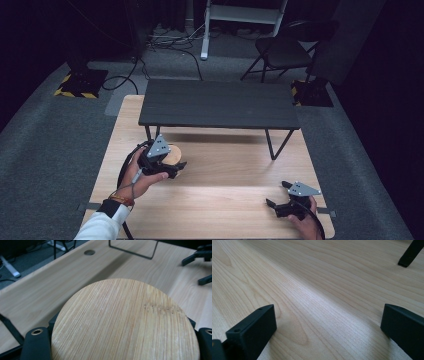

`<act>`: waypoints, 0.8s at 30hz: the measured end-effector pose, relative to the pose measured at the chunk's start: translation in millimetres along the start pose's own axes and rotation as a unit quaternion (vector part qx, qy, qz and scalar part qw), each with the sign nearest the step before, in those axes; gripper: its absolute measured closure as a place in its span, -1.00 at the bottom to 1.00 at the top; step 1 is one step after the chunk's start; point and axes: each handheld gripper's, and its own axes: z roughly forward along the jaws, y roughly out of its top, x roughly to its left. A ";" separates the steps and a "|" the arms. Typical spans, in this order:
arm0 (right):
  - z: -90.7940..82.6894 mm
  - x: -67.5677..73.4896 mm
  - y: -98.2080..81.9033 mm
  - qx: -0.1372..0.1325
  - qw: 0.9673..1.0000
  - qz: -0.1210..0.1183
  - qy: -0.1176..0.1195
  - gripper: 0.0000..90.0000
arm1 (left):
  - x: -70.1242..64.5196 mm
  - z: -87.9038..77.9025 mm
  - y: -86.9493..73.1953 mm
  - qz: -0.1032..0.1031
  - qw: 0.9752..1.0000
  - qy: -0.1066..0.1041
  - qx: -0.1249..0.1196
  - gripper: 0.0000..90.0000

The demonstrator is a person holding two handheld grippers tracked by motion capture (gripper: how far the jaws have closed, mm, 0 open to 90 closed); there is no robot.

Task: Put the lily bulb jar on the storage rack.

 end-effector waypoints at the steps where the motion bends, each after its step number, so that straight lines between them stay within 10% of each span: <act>1: 0.0 0.0 0.0 0.000 1.000 0.000 0.000 -1.00 | 0.3 -2.0 6.0 0.001 1.000 -0.003 -0.002 -0.46; 24: -0.6 0.3 -0.1 0.000 1.000 0.001 0.000 -1.00 | 20.6 -1.4 143.8 0.029 0.998 -0.036 -0.045 -0.46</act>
